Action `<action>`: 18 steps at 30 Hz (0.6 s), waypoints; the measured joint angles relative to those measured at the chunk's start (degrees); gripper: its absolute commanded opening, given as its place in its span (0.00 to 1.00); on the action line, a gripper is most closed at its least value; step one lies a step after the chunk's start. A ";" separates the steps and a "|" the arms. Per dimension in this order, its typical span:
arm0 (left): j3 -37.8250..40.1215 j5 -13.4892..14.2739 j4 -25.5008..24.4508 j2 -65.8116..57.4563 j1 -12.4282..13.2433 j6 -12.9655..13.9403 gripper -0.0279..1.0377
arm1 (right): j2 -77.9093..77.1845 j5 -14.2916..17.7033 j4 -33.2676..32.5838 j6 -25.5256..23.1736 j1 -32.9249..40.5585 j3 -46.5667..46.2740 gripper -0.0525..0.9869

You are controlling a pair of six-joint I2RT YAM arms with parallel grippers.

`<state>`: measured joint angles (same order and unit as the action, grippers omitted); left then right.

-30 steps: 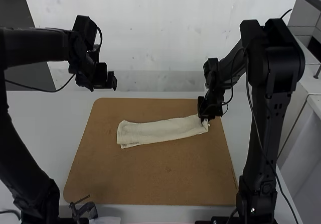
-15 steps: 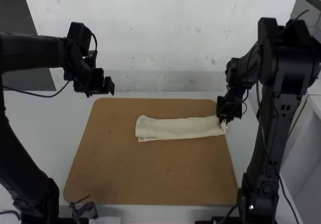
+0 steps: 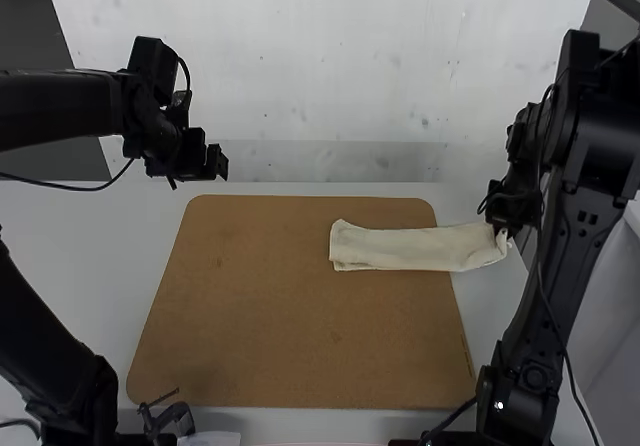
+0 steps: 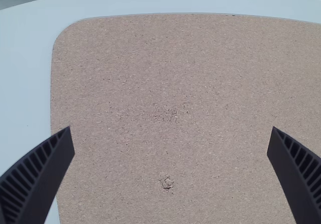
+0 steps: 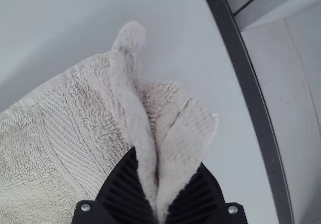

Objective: Fold the towel.

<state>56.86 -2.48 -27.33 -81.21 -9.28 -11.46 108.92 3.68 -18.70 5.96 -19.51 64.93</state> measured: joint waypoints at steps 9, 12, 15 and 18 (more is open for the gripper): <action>-0.07 -0.15 0.90 0.02 -0.11 0.11 0.95 | -8.35 1.57 -3.89 -0.42 6.78 -2.01 0.07; -0.07 -0.15 1.05 0.00 -0.11 0.11 0.95 | -11.65 2.34 -3.89 -2.16 13.20 -3.30 0.07; -0.07 -0.13 1.07 0.00 -0.11 0.11 0.95 | -12.52 3.52 -4.17 -4.76 21.79 -3.67 0.07; -0.07 -0.13 1.27 0.00 -0.09 0.11 0.95 | -12.50 5.20 -5.31 -8.00 29.90 -3.74 0.07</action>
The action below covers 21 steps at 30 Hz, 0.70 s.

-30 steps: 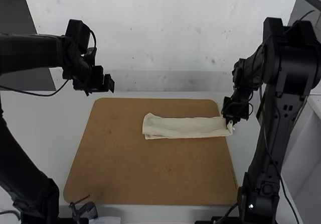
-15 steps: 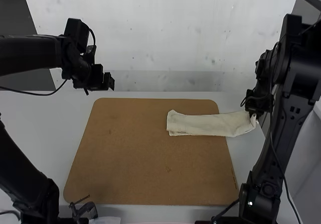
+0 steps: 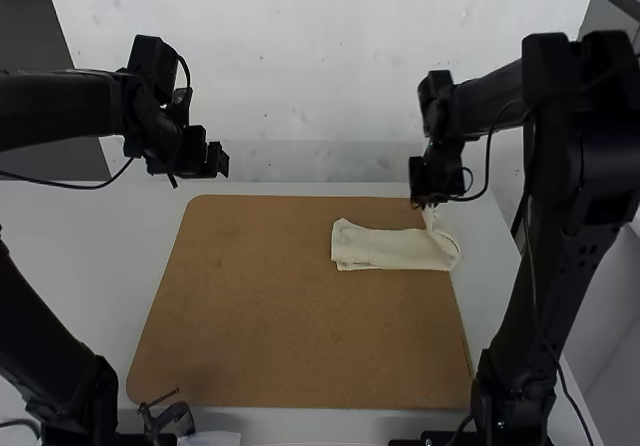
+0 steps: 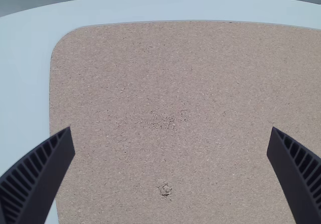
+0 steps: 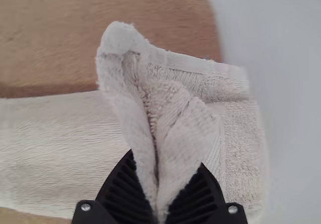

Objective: Fold the towel.

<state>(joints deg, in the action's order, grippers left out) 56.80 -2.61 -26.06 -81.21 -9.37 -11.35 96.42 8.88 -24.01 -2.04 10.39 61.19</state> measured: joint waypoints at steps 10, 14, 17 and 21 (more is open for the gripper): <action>0.02 0.02 0.22 0.00 0.24 0.00 0.95 | 6.34 4.00 -1.99 -8.94 17.88 4.55 0.07; 0.00 0.02 0.28 0.00 0.52 -0.02 0.95 | 9.73 5.27 -2.86 -10.73 21.09 7.54 0.07; 0.02 0.02 0.42 0.00 0.52 0.00 0.95 | 11.56 6.01 -3.32 -11.69 22.38 9.88 0.07; 0.00 0.02 0.46 0.00 0.52 -0.02 0.95 | 13.44 6.62 -3.54 -12.41 23.15 12.26 0.07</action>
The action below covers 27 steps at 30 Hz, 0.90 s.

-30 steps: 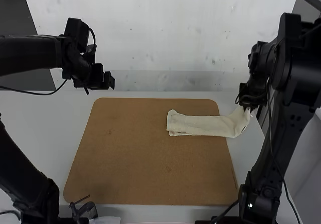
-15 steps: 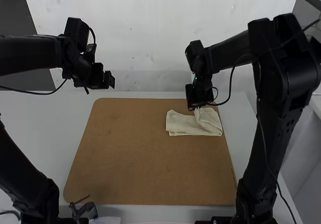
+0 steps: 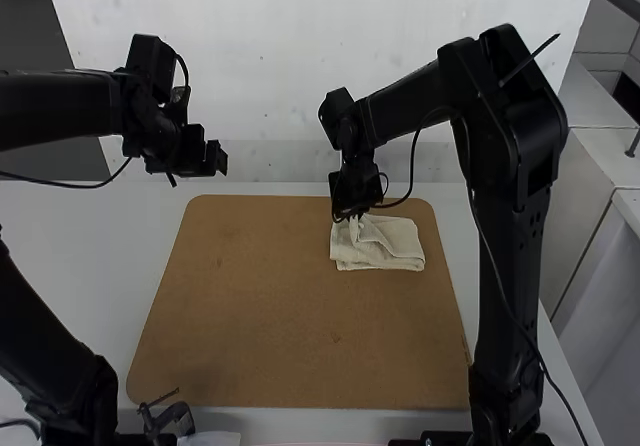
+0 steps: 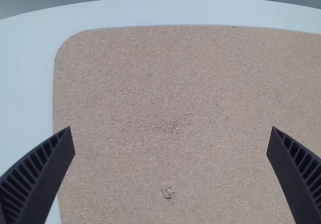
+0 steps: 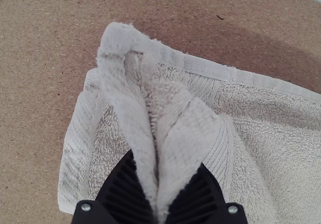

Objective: Fold the towel.

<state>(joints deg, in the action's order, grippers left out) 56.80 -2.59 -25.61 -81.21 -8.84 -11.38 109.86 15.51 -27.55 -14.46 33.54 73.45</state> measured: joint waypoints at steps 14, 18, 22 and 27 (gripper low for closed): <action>0.00 0.00 0.59 0.00 0.00 0.02 0.95 | -2.40 0.15 0.72 -1.70 1.77 0.13 0.65; 0.02 0.00 0.59 0.00 0.00 0.02 0.95 | -4.87 0.20 0.68 -1.77 0.22 0.13 0.14; 0.00 0.00 0.59 0.00 0.00 0.02 0.95 | -4.92 0.48 1.05 -2.01 -1.11 -0.81 0.07; 0.00 0.00 0.59 0.00 0.00 0.02 0.95 | -2.89 0.66 0.96 -2.03 -0.74 -2.21 0.07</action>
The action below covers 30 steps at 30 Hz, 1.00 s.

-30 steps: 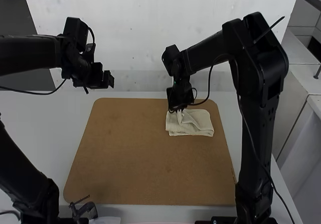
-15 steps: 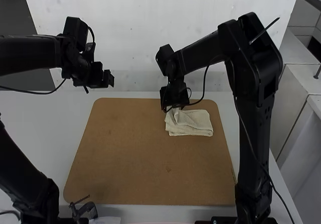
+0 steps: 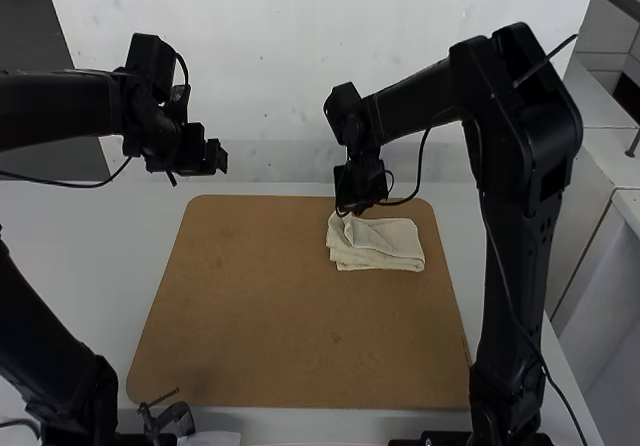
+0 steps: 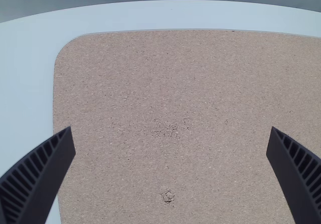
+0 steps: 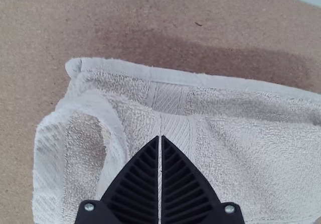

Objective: Fold the towel.

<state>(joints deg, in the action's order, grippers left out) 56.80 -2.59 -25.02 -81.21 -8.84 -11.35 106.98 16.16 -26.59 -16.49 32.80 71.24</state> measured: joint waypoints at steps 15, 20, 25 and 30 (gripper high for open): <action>0.00 0.26 0.26 0.02 0.37 0.00 0.95 | 5.09 0.48 1.44 -1.18 6.99 1.05 0.07; 0.02 0.70 0.46 0.00 0.37 0.00 0.95 | 5.09 0.44 1.70 -1.53 7.58 1.40 0.07; 0.00 0.92 0.61 0.00 0.35 0.00 0.95 | 5.09 0.35 2.45 -1.57 7.58 1.40 0.07; -0.02 1.14 1.05 0.00 0.35 0.00 0.95 | 5.11 -0.57 4.26 -1.75 8.13 1.40 0.07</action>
<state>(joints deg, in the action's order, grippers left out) 56.77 -1.45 -23.97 -81.21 -8.49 -11.35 112.09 15.59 -22.33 -18.24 40.93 72.64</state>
